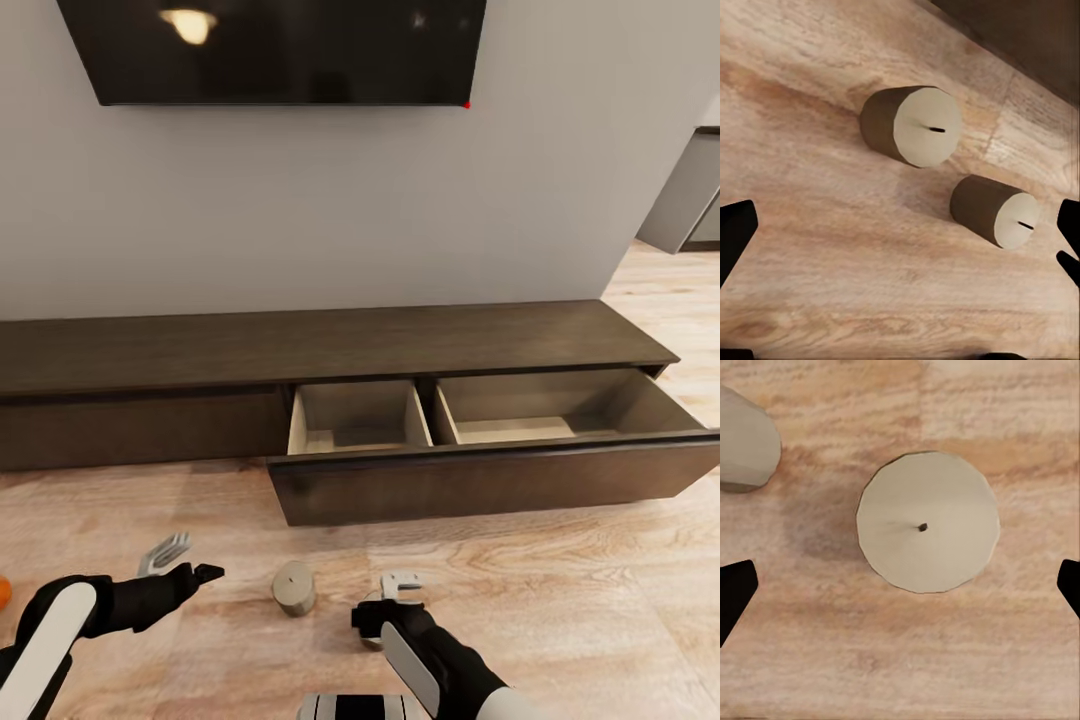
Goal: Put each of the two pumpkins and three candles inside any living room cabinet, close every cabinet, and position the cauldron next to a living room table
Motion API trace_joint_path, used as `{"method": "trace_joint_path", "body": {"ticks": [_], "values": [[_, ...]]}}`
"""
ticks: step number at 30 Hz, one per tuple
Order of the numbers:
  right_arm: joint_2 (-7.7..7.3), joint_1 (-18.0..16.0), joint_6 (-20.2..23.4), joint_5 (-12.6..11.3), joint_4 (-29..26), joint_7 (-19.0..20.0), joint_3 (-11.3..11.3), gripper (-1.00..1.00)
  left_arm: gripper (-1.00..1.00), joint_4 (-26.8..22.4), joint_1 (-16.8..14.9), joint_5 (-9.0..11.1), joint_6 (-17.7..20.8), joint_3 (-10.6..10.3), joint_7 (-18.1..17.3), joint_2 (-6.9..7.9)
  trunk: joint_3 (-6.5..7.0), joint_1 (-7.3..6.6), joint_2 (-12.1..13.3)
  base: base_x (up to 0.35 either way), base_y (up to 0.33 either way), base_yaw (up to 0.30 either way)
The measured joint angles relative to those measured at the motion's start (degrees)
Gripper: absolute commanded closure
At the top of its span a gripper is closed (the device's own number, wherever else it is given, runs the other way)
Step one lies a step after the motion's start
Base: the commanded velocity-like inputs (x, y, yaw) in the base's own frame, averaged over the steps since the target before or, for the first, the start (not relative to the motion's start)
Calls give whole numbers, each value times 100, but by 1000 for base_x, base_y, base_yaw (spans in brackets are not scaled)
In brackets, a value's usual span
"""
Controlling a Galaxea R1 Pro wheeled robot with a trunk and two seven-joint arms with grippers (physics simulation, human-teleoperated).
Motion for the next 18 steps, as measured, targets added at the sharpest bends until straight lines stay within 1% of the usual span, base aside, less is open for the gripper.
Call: {"method": "trace_joint_path", "body": {"ticks": [3, 6, 8, 13, 18], "values": [[0, 0, -16, 1, 0, 22, 60, -100, -100, 0, 0, -20, 0, -5, 5, -95, 0, 0, 0, 0, 0, 241], [0, 0, -20, 1, 1, 27, 72, -100, -100, 0, 0, -26, 0, -11, 6, -121, 0, 0, 0, 0, 0, 115], [0, 0, -21, 0, -1, 29, 74, -100, -100, 0, 0, -32, 0, -14, 6, -128, 0, 0, 0, 0, -31, 36], [0, 0, -22, 0, -1, 30, 76, -100, -100, 0, 0, -57, 0, -15, 7, -132, 0, 0, 0, 0, -128, 10], [0, 0, -16, 0, 4, 30, 76, -100, -100, 0, 0, -63, 0, -16, 7, -133, 0, 0, 0, 0, -34, 1]]}}
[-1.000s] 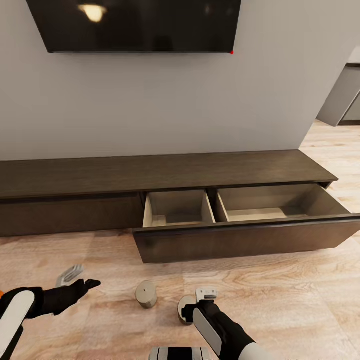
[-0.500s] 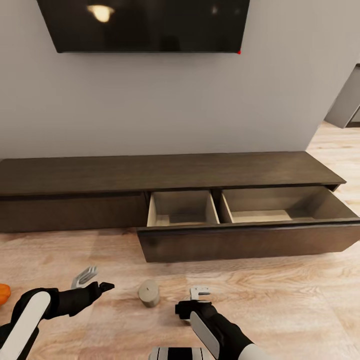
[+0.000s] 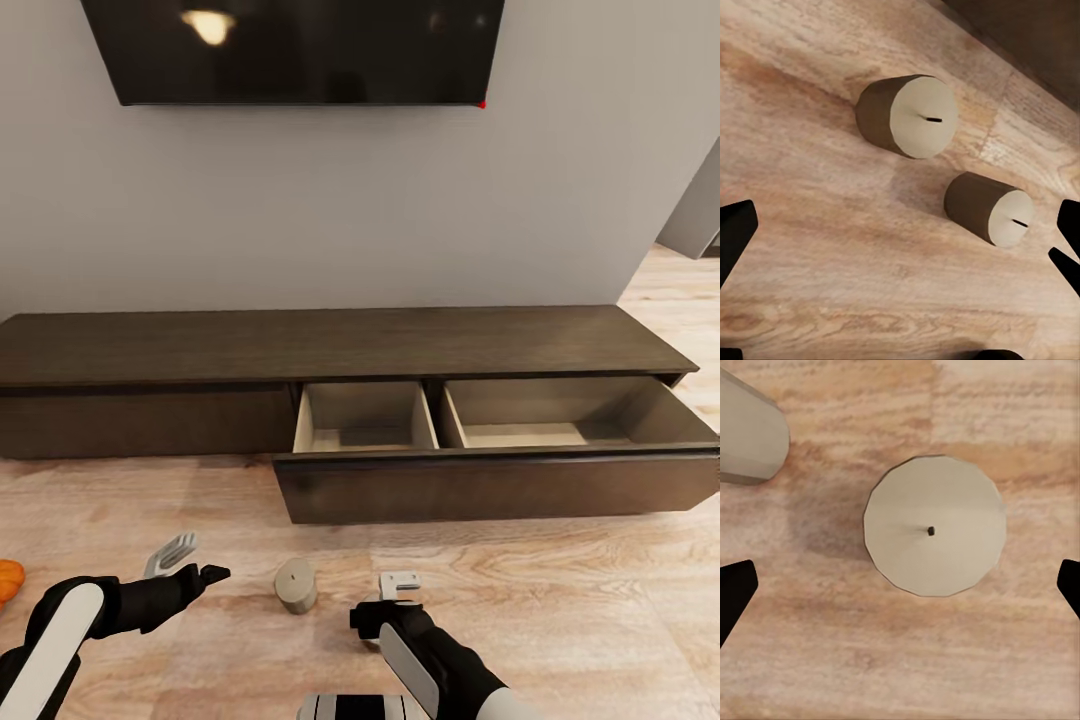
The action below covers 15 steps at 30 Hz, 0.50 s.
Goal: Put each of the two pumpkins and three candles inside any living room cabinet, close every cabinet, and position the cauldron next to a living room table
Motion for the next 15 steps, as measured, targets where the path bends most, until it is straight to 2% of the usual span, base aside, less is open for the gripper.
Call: {"method": "trace_joint_path", "body": {"ticks": [13, 15], "values": [[0, -12, 29, -15, 13, 0, -53, -100, -100, 0, 0, 10, 0, 14, -13, 0, 0, 0, 0, 0, -2, 0], [0, -165, 63, -20, 35, -6, -58, -100, -100, 0, 0, 7, 0, 28, -19, 5, 0, 0, 0, 0, 9, 0]]}}
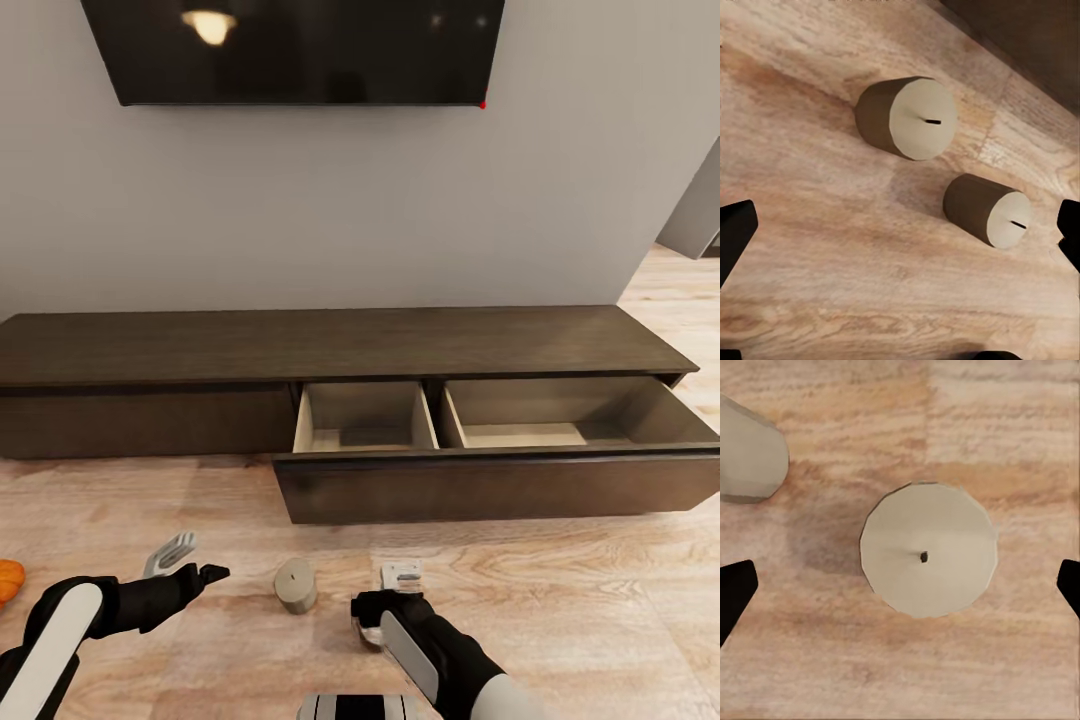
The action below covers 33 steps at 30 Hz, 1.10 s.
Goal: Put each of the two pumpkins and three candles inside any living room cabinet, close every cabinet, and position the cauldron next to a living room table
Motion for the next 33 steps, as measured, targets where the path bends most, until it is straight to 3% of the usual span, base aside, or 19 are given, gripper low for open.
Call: {"method": "trace_joint_path", "body": {"ticks": [15, 21, 33], "values": [[0, -401, 126, -22, 414, -19, -4, -100, -100, 0, 0, -2, 0, 33, -16, 13, 0, 0, 0, 14, 71, 0], [0, -455, 123, -15, 767, -29, -3, -100, -100, 0, 0, 0, 0, 33, -16, 11, 0, 0, 0, 0, 44, 0], [0, -452, 105, -15, 811, -29, -3, -100, -100, -22, 0, 36, 0, 41, -24, 16, 0, 0, 0, 0, 35, 0]]}}
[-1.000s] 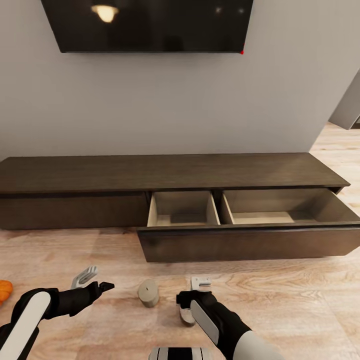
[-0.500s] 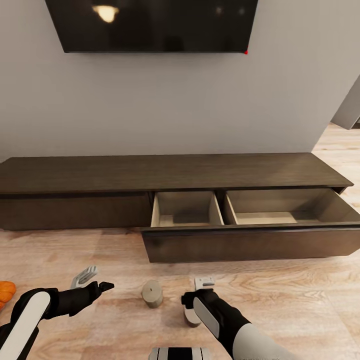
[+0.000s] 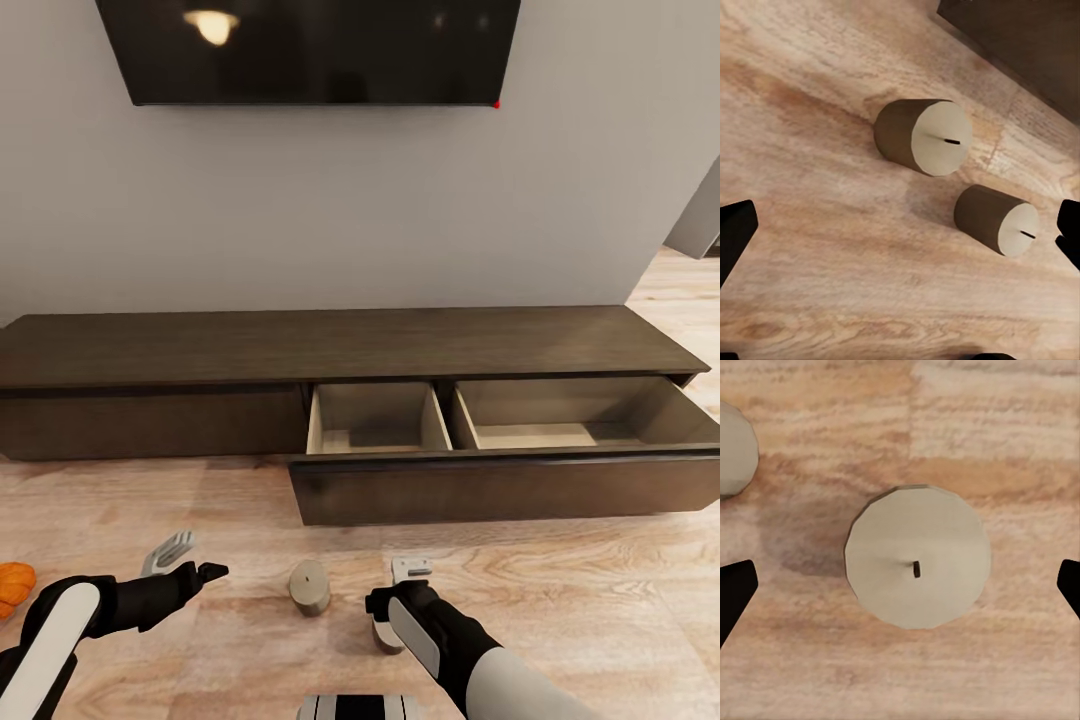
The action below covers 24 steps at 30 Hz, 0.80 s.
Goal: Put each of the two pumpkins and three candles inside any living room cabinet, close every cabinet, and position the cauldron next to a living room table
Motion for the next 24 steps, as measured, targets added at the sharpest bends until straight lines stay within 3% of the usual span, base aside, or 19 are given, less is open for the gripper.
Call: {"method": "trace_joint_path", "body": {"ticks": [17, 24], "values": [[0, 2, -173, 0, 2, 0, 6, -100, -100, -35, 0, 34, 14, 85, -18, 22, 0, 0, 0, 0, 0, 0], [0, 2, -174, -1, 2, 0, 1, -100, -100, -36, 0, 57, 18, 110, -19, 30, -154, 18, -9, 0, 0, 0]]}}
